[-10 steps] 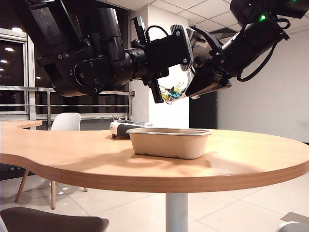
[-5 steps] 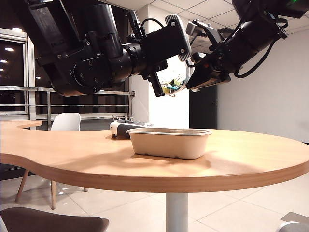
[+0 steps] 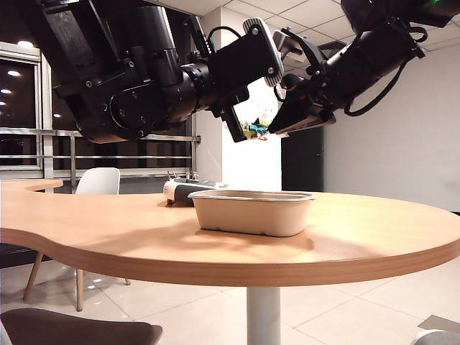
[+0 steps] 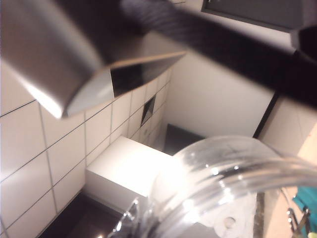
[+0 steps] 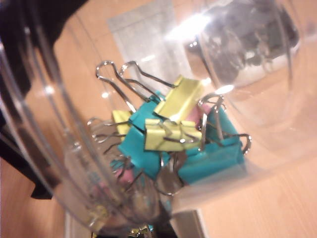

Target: Pick up the box filled with clips, pour some clips from it into the rectangular paper box, and then put the clip box back on the table.

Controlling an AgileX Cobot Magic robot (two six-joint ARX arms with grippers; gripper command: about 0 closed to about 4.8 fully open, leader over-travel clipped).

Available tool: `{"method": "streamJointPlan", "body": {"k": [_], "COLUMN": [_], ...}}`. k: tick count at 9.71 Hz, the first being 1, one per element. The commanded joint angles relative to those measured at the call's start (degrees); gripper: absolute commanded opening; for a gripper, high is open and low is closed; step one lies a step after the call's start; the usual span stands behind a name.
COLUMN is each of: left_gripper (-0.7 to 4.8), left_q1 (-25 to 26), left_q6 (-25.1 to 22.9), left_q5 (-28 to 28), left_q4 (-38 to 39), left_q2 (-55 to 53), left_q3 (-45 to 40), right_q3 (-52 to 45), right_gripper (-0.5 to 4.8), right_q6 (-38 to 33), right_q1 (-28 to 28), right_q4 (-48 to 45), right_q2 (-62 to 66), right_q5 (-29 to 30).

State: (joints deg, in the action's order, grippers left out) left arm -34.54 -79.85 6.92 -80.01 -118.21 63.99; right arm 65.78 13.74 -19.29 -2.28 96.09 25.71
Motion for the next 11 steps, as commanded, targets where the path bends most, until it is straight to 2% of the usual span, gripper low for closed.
{"method": "streamJointPlan", "body": {"k": [1, 2, 3, 4, 5, 7, 8, 9, 10, 11], "left_gripper": [-0.05, -0.05, -0.05, -0.05, -0.05, -0.05, -0.05, -0.06, -0.05, -0.05], "left_q1": [-0.2, -0.2, -0.2, -0.2, -0.2, 0.3, 0.9, 1.1, 1.3, 1.5], "left_q6": [1.1, 1.1, 1.3, 4.7, 10.2, 15.3, 22.6, 23.3, 23.3, 23.1], "left_q5": [0.5, 0.2, -0.4, -0.7, -1.5, -2.2, -3.5, -3.9, -4.0, -4.2], "left_q4": [-1.7, -1.4, -1.2, -1.0, 0.2, 0.6, 0.7, 0.6, 0.6, 0.7], "left_q2": [0.3, 0.3, 0.3, 0.3, 0.3, 0.3, 0.3, 0.3, 0.3, 0.3], "left_q3": [0.0, 0.0, 0.0, 0.0, 0.0, 0.0, 0.0, 0.0, 0.0, 0.0], "right_q3": [0.3, 0.3, 0.3, 0.3, 0.3, 0.3, 0.3, 0.3, 0.3, 0.3], "right_gripper": [0.55, 0.50, 0.48, 0.48, 0.48, 0.48, 0.47, 0.30, 0.30, 0.30], "right_q6": [-0.7, -0.7, -0.6, -0.2, -0.2, -0.9, -1.7, -1.7, -0.1, -0.2], "right_q1": [0.1, 0.1, 0.1, 0.1, 0.1, 0.1, 0.2, 0.2, 0.1, 0.2], "right_q4": [-4.0, -3.4, -1.2, 2.1, 1.1, 0.3, 1.0, 2.6, 4.2, 4.1], "right_q2": [-0.3, -0.3, -0.4, -0.4, -0.4, -0.4, -0.4, -0.4, -0.3, -0.3], "right_q5": [-1.6, -0.3, 3.4, 4.8, 2.2, -2.3, -1.9, -1.1, 4.4, 0.9]}}
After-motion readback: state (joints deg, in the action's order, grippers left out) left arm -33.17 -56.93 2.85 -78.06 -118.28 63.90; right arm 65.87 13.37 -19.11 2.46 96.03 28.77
